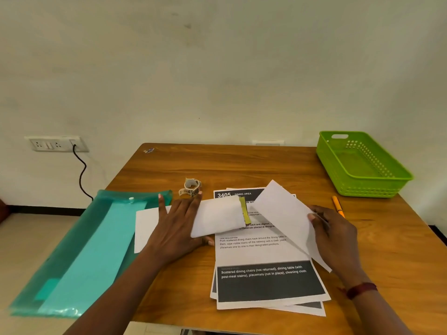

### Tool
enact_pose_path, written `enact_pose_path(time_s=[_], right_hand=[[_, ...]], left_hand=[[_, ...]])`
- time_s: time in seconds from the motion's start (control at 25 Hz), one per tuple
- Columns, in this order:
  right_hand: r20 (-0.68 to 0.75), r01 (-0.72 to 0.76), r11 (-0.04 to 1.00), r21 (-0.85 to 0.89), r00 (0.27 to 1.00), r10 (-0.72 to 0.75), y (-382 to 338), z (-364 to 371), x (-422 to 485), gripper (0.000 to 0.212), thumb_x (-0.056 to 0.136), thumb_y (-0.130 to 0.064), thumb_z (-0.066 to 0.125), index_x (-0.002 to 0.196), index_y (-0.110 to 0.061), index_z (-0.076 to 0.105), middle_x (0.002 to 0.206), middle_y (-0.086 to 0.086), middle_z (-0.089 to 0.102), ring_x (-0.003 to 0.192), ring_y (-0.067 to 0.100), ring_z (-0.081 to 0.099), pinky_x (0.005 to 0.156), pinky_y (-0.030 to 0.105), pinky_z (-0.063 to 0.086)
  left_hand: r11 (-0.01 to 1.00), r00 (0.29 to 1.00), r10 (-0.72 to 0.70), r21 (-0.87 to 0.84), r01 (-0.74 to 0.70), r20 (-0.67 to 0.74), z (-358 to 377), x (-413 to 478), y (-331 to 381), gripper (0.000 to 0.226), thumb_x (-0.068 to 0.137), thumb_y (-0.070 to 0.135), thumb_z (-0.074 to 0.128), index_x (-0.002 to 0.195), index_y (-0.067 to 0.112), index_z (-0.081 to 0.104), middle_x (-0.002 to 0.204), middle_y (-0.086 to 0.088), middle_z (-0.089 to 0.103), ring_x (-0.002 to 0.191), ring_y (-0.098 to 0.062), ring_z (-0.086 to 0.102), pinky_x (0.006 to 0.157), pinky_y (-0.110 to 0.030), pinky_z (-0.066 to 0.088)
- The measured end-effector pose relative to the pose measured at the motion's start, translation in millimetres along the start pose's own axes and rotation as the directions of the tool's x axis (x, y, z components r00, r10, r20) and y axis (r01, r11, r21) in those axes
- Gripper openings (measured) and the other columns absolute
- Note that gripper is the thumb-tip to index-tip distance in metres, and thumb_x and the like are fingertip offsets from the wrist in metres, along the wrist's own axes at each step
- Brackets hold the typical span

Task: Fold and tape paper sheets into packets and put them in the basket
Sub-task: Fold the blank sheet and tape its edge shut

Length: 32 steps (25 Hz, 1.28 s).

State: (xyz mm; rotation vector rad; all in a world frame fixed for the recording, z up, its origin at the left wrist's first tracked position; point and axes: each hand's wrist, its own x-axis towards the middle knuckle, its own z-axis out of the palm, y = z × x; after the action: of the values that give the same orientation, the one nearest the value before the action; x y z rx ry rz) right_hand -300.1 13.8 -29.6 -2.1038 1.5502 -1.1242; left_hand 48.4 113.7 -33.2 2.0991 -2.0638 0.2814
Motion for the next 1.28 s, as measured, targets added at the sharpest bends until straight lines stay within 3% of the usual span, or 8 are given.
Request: enact_pose_path(time_s=[0.12,0.2,0.56,0.8,0.92,1.08,1.2,1.28], right_hand=[[0.025,0.011,0.999,0.054,1.0,-0.012,-4,1,-2,0.026,0.094,-0.016,0.06,0.119,-0.009,0.062,0.11,0.011,0.069,0.09,0.022,0.062,0.067,0.02,0.042],[0.068,0.039,0.996,0.083,0.997,-0.044,-6,2,-4,0.022,0.094,-0.014,0.06,0.116,-0.014,0.063,0.109,0.008,0.07,0.088,0.015,0.059,0.069,0.014,0.04],[0.198,0.109,0.984,0.138,0.971,-0.135,-14,-3,11,0.017,0.093,-0.015,0.061,0.104,-0.025,0.068,0.098,-0.008,0.068,0.086,-0.001,0.059,0.074,0.011,0.042],[0.299,0.159,0.984,0.085,0.938,-0.177,-13,-4,31,0.013,0.092,-0.019,0.063,0.1,-0.028,0.069,0.094,-0.011,0.069,0.085,0.003,0.061,0.075,0.02,0.048],[0.348,0.177,0.982,0.068,0.918,-0.19,-15,-3,38,0.013,0.093,-0.022,0.063,0.1,-0.029,0.07,0.095,-0.008,0.071,0.084,0.004,0.062,0.073,0.015,0.046],[0.369,0.256,0.966,0.014,0.897,-0.243,-23,4,44,0.012,0.094,-0.026,0.061,0.1,-0.031,0.07,0.1,-0.012,0.071,0.087,0.006,0.062,0.082,0.038,0.051],[0.41,0.329,0.943,-0.049,0.868,-0.281,-36,15,43,0.012,0.094,-0.032,0.059,0.103,-0.033,0.066,0.096,-0.015,0.069,0.089,0.005,0.059,0.1,0.051,0.038],[0.348,0.358,0.93,-0.083,0.885,-0.309,-40,21,41,0.016,0.094,-0.027,0.06,0.109,-0.029,0.064,0.103,-0.009,0.069,0.101,0.012,0.059,0.109,0.055,0.03]], left_hand=[[1.0,1.0,0.008,0.001,-0.008,0.009,-2,0,3,0.115,0.069,0.095,0.034,0.151,0.015,0.024,0.145,-0.01,0.047,0.133,-0.032,0.045,0.111,-0.072,0.003],[1.0,1.0,0.026,0.005,-0.026,0.011,-4,0,5,0.117,0.068,0.095,0.035,0.152,0.016,0.021,0.147,-0.01,0.044,0.135,-0.032,0.042,0.112,-0.07,0.0],[0.994,0.995,0.096,0.06,-0.096,0.012,-14,5,8,0.117,0.069,0.095,0.036,0.154,0.016,0.019,0.148,-0.013,0.041,0.136,-0.035,0.038,0.111,-0.074,0.003],[0.988,0.992,0.12,0.09,-0.124,0.039,-15,8,10,0.121,0.066,0.097,0.036,0.154,0.015,0.021,0.147,-0.015,0.041,0.136,-0.036,0.038,0.11,-0.074,0.002],[0.987,0.99,0.134,0.087,-0.137,0.048,-13,8,14,0.121,0.066,0.096,0.038,0.154,0.016,0.019,0.147,-0.014,0.04,0.136,-0.035,0.037,0.111,-0.073,0.002],[0.985,0.986,0.147,0.083,-0.153,0.078,-7,8,22,0.118,0.065,0.095,0.039,0.153,0.02,0.017,0.147,-0.011,0.04,0.136,-0.034,0.037,0.111,-0.073,0.005],[0.983,0.984,0.165,0.067,-0.17,0.07,-5,10,32,0.115,0.066,0.095,0.039,0.152,0.021,0.018,0.145,-0.009,0.042,0.134,-0.032,0.039,0.111,-0.072,0.011],[0.986,0.986,0.158,0.05,-0.16,0.049,-3,11,35,0.114,0.066,0.093,0.041,0.151,0.021,0.019,0.146,-0.009,0.041,0.134,-0.032,0.039,0.111,-0.072,0.01]])
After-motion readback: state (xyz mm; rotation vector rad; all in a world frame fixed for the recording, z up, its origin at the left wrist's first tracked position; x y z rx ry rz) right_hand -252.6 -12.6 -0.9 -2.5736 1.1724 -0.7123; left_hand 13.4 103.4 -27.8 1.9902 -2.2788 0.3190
